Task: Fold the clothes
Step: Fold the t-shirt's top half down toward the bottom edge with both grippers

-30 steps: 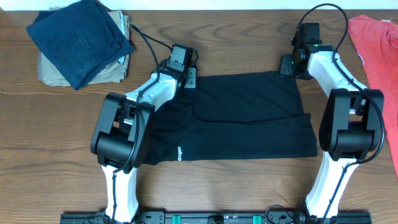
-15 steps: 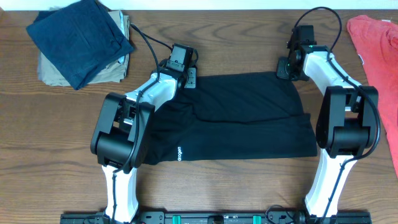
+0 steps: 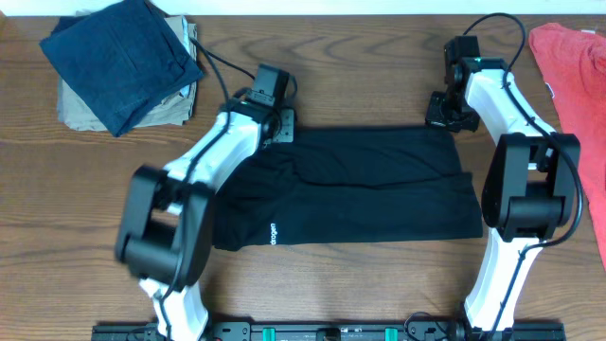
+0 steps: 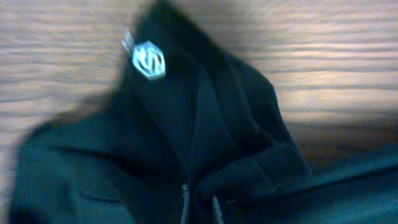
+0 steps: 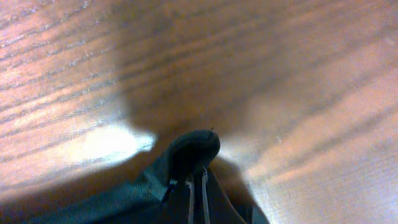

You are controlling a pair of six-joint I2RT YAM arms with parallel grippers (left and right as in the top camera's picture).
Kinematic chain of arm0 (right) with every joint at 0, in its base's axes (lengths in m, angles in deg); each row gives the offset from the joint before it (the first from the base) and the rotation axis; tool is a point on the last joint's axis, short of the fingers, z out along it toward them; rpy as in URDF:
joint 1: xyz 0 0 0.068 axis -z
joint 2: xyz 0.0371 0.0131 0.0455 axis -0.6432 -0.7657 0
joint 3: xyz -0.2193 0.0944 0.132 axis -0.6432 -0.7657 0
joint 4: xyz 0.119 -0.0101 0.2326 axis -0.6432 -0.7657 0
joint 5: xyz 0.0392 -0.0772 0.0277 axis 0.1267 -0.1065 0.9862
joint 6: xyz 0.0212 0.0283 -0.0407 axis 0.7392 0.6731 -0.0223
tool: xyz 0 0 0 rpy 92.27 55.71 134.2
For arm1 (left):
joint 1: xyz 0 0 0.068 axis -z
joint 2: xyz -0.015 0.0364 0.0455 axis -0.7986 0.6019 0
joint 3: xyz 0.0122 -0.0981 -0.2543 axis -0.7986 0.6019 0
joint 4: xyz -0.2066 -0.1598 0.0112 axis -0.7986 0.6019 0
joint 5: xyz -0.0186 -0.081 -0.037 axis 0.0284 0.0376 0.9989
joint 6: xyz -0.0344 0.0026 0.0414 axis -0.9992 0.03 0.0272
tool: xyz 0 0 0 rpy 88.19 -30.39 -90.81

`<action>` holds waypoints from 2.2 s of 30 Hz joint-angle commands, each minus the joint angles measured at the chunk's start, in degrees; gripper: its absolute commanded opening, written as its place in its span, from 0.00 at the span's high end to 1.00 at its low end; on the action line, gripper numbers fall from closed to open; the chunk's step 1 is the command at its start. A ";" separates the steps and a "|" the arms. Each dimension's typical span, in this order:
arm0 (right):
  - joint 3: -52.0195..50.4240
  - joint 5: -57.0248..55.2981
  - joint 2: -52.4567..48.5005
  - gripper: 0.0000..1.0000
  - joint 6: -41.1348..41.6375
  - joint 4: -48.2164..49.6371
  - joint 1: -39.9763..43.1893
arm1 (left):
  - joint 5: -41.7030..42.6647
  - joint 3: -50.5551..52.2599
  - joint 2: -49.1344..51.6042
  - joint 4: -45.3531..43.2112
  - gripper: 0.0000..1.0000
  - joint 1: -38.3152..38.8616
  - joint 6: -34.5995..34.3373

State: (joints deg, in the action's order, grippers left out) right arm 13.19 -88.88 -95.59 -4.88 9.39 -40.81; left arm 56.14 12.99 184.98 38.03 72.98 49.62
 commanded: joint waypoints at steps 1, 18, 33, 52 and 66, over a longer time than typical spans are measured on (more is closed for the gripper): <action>1.49 -2.60 5.51 0.99 4.98 -2.16 -0.24 | 1.01 -0.04 -5.88 3.41 0.91 -0.17 -0.52; 1.46 -2.60 13.22 0.99 10.93 -26.21 -0.26 | 9.90 -0.04 -9.22 29.70 0.91 -0.31 -1.16; -5.97 -2.58 15.41 0.99 11.85 -33.24 -3.37 | 9.46 0.48 -9.20 39.71 0.83 -0.28 -1.14; -19.10 -1.95 24.02 0.23 9.57 -30.18 -4.92 | 9.53 4.24 -9.55 46.05 0.87 -0.28 -1.20; -19.10 1.18 24.02 0.11 8.61 -26.88 -5.81 | 11.63 3.45 -13.81 31.87 0.29 4.68 -0.52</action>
State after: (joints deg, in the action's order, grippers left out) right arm -5.76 -88.33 -72.64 4.63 -17.95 -45.07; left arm 67.13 16.53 169.87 70.97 76.13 48.37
